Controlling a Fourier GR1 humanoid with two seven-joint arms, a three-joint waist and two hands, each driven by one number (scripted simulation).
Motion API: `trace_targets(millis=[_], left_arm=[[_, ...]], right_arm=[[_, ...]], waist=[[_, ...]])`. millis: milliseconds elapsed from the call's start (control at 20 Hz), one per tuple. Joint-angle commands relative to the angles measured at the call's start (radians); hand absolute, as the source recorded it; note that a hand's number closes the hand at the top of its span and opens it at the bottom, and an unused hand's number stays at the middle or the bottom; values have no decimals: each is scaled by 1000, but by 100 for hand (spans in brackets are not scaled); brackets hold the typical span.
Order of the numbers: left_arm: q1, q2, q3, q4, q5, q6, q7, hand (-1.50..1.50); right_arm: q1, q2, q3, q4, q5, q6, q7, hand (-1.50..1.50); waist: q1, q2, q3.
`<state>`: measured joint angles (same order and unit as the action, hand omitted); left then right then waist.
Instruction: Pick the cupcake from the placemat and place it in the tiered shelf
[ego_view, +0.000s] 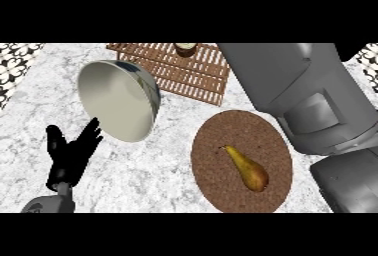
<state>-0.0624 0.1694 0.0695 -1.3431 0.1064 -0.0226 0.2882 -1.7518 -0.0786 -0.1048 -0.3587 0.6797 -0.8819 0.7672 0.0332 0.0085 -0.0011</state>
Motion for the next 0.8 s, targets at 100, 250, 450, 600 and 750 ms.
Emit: trace_targets(millis=[100, 250, 450, 600, 750], left_arm=[[7, 12, 32, 4, 19, 0, 4, 0], [56, -16, 4, -31, -13, 33, -9, 0], [66, 2, 39, -3, 19, 4, -28, 0], [50, 4, 47, 25, 12, 19, -15, 0], [74, 11, 51, -32, 18, 28, 24, 0]], right_arm=[[-12, -57, 19, 48, 98, -147, 147, -150], [26, -136, -2, -7, 104, -191, 157, -150], [56, -129, 1, -90, 129, -187, 234, -150], [149, -167, -17, -242, 69, -79, 194, -150], [227, -162, 10, -362, 65, -7, 233, -150]], waist=[[-24, -10, -1], [-45, -20, 1], [-67, -29, 2], [-96, -36, 3], [-96, -41, 4]])
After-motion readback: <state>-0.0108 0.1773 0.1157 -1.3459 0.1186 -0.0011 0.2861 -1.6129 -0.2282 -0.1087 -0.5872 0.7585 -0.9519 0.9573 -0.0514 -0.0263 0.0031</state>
